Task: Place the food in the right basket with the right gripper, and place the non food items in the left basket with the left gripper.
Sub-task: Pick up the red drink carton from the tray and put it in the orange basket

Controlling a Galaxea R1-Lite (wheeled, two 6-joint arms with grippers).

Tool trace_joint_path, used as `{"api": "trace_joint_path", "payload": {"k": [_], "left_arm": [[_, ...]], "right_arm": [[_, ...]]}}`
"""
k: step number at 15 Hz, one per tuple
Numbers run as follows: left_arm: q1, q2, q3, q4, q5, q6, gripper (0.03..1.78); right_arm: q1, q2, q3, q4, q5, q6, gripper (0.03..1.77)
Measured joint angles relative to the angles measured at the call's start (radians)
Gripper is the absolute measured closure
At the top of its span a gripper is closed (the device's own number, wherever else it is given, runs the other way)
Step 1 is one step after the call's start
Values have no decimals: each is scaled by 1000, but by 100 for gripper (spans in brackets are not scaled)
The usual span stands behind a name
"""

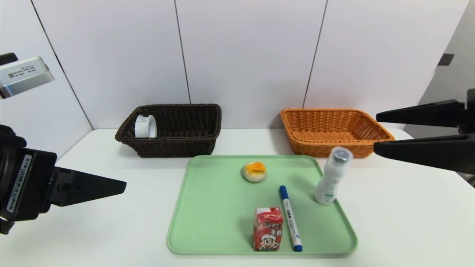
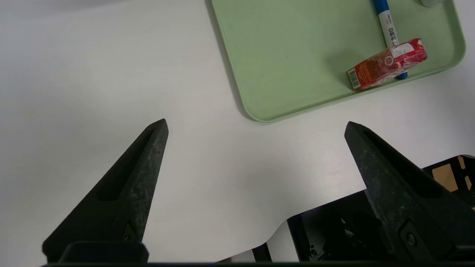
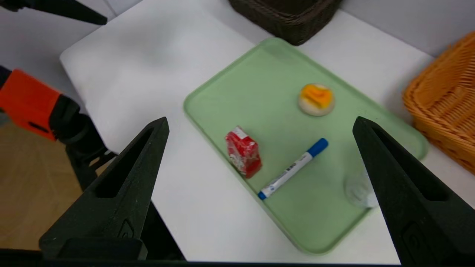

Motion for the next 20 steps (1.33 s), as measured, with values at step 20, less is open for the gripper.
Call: {"api": "trace_joint_path", "payload": {"k": [20], "left_arm": [[3, 37, 4, -33, 6, -8, 12]], "right_arm": [[222, 644, -527, 641, -79, -529, 9]]}}
